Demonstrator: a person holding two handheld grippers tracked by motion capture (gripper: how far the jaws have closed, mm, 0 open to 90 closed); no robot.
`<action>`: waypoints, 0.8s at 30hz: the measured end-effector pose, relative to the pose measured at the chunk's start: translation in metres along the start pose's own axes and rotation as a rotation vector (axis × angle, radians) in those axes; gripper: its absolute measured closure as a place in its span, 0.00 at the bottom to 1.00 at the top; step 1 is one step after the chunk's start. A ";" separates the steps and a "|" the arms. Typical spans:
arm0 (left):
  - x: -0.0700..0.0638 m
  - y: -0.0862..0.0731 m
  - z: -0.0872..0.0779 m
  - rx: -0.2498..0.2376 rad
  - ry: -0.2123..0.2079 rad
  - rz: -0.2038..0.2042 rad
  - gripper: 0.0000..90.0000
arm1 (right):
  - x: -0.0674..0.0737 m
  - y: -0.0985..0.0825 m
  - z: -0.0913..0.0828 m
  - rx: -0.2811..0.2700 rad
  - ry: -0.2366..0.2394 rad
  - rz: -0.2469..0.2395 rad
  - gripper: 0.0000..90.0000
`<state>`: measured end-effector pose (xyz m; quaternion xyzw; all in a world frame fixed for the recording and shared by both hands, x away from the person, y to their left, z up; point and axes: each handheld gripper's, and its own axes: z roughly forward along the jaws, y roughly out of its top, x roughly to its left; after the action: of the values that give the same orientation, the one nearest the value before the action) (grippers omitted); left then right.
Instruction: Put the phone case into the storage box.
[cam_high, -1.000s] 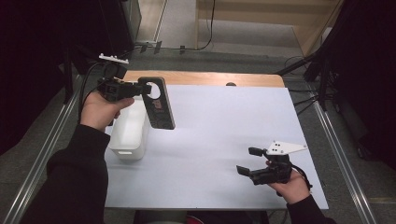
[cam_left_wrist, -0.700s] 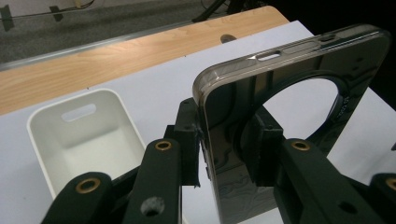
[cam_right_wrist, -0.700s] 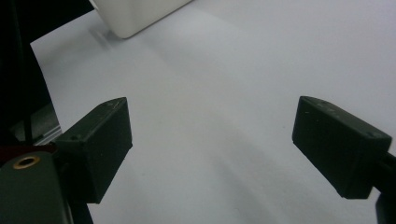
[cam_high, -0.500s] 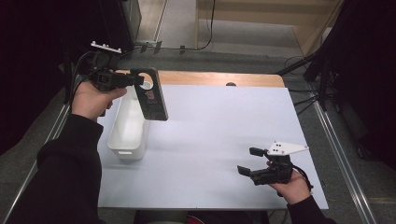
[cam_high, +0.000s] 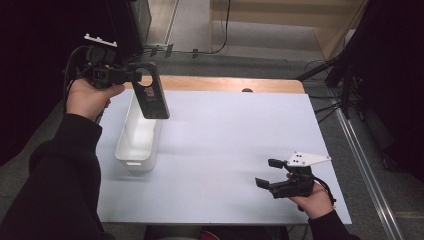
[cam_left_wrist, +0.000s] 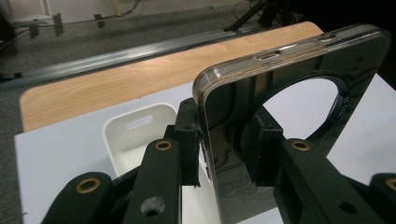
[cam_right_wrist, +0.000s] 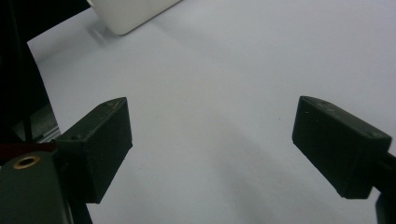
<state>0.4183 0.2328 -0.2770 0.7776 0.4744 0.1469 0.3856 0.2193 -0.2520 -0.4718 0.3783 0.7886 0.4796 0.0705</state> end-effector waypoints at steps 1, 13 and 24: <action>0.002 0.000 -0.001 -0.003 0.006 0.000 0.77 | 0.000 0.000 0.000 -0.001 0.000 -0.001 0.12; 0.013 -0.001 0.005 -0.012 0.028 -0.006 0.77 | 0.001 -0.003 0.000 0.007 0.000 0.000 0.12; 0.023 -0.007 0.021 -0.019 0.080 -0.019 0.77 | 0.000 -0.006 -0.002 0.007 -0.002 -0.003 0.13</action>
<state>0.4384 0.2448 -0.2993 0.7629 0.4955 0.1787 0.3749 0.2150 -0.2546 -0.4752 0.3781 0.7907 0.4763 0.0705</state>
